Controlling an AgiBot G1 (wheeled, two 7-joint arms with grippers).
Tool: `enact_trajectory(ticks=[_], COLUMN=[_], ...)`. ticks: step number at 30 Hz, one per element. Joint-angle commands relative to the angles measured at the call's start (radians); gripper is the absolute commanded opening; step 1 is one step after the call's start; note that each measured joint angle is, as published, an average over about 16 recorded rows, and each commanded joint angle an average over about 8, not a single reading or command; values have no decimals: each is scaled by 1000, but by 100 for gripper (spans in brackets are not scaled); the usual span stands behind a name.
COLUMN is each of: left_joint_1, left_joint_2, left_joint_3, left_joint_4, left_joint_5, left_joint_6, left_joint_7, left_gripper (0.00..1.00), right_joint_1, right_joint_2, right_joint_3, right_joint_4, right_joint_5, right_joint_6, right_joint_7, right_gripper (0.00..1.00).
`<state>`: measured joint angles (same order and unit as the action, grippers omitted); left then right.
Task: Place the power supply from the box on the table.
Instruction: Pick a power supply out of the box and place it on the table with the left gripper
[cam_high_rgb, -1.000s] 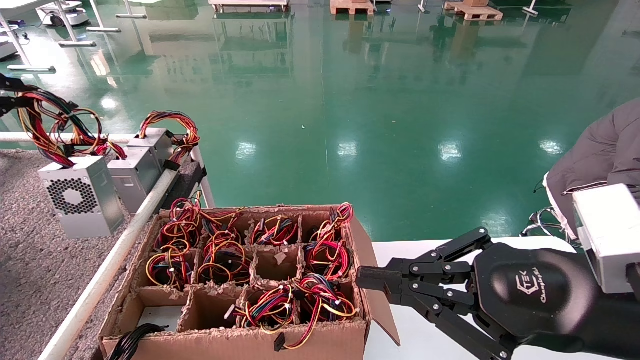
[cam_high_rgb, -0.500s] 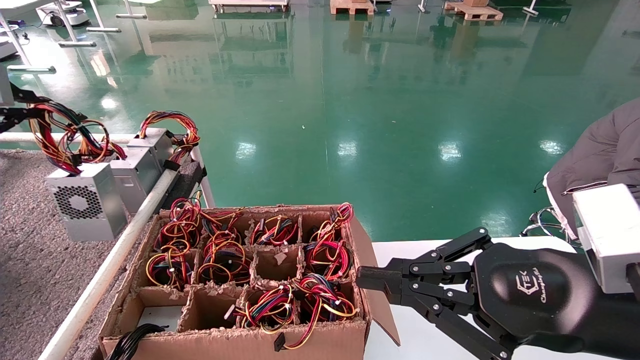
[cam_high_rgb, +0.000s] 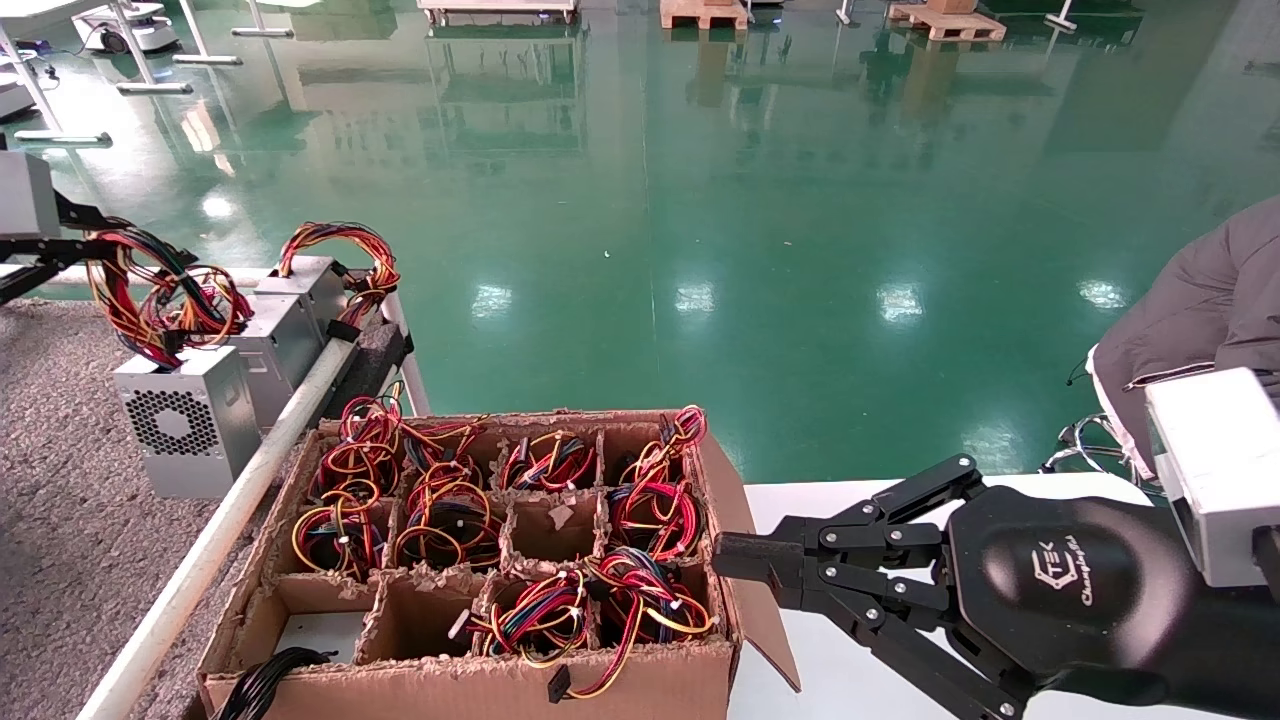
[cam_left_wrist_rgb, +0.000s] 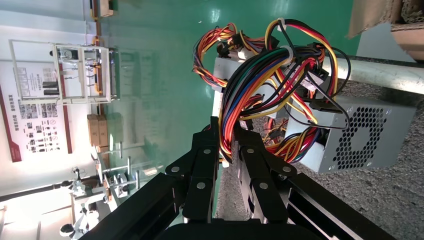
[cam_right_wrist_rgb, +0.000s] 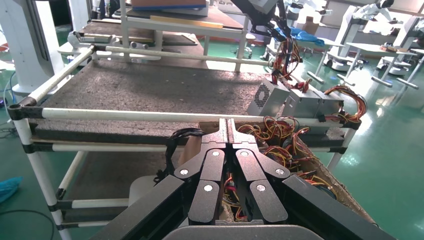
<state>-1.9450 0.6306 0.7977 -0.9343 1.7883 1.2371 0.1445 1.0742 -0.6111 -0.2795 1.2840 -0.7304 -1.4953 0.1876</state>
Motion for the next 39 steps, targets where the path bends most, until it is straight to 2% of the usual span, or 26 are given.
enact_trajectory(ticks=[1, 22, 39], left_joint_1=[3, 29, 56], left_joint_2=[2, -10, -49], left_joint_3=[2, 7, 22], left_joint_4=[1, -21, -51], left_joint_5=[-1, -49, -137], left_joint_6=[1, 27, 54], left_joint_7=[2, 23, 37], left_gripper=[0, 0, 0], right_joint_1=[0, 0, 0], right_joint_2=[0, 0, 0], right_joint_3=[0, 0, 0], right_joint_4=[0, 0, 0], right_joint_5=[0, 0, 0], right_joint_6=[0, 0, 0], right_joint_7=[0, 0, 0], right_gripper=[0, 0, 0])
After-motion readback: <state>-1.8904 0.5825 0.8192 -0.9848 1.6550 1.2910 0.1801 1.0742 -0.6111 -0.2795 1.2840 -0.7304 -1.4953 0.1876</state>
